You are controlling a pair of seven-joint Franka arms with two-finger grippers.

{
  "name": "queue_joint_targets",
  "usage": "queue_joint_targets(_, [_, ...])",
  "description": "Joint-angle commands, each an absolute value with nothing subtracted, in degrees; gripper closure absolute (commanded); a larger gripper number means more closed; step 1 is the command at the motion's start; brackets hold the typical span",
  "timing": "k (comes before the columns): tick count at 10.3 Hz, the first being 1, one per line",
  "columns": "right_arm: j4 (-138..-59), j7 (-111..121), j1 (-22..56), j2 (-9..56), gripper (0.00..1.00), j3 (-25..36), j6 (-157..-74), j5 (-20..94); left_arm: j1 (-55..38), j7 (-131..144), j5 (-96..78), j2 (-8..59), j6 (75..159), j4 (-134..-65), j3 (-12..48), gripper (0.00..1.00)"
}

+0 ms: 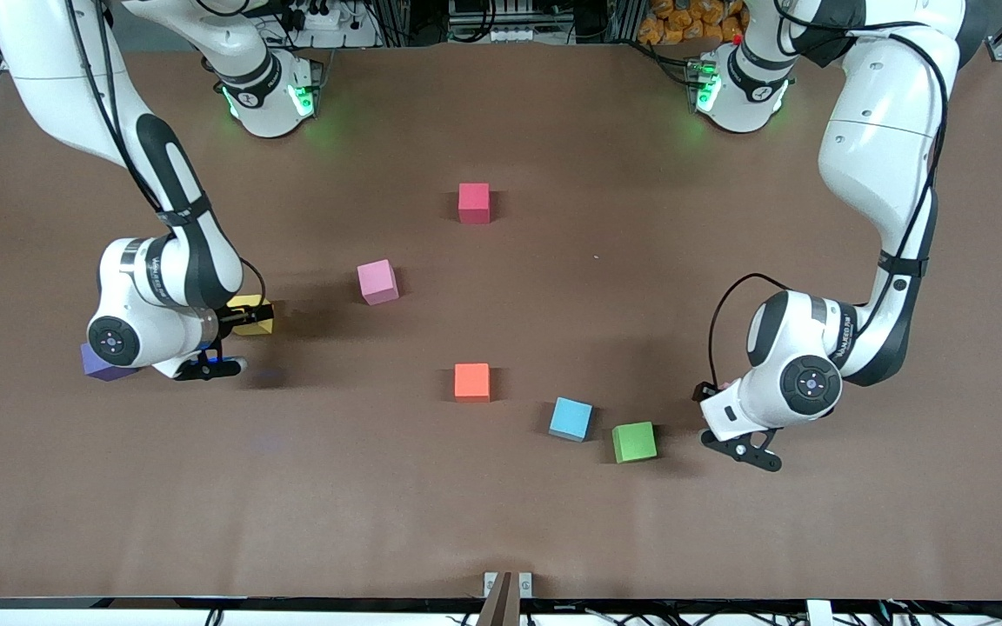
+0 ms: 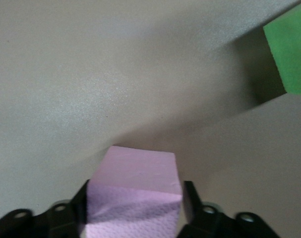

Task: Arrange blocks into number 1
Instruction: 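Grasp the yellow cube with the right gripper while the left gripper grasps pink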

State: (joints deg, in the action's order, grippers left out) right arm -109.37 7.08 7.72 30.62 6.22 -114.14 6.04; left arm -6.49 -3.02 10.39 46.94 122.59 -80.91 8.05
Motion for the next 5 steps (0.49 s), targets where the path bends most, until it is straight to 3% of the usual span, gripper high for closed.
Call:
queue_joint_targets(1, [-110.0,7.8,7.6,30.6,0.30,6.8,-114.9,6.9,-6.9,3.1,11.7,47.5,123.0,-80.2,7.9,1.00])
queue_joint_targets(2, [-110.0,7.6,7.5,30.6,0.46,7.4,-114.8,7.1,-6.9,4.1,11.6,47.5,122.9,-80.2,7.9,1.00])
queue_joint_targets(5, [-109.9,7.2,7.6,30.1,0.49,7.8,-114.7,7.8,-7.4,12.6,11.2,46.1,122.6,-80.2,8.5,1.00])
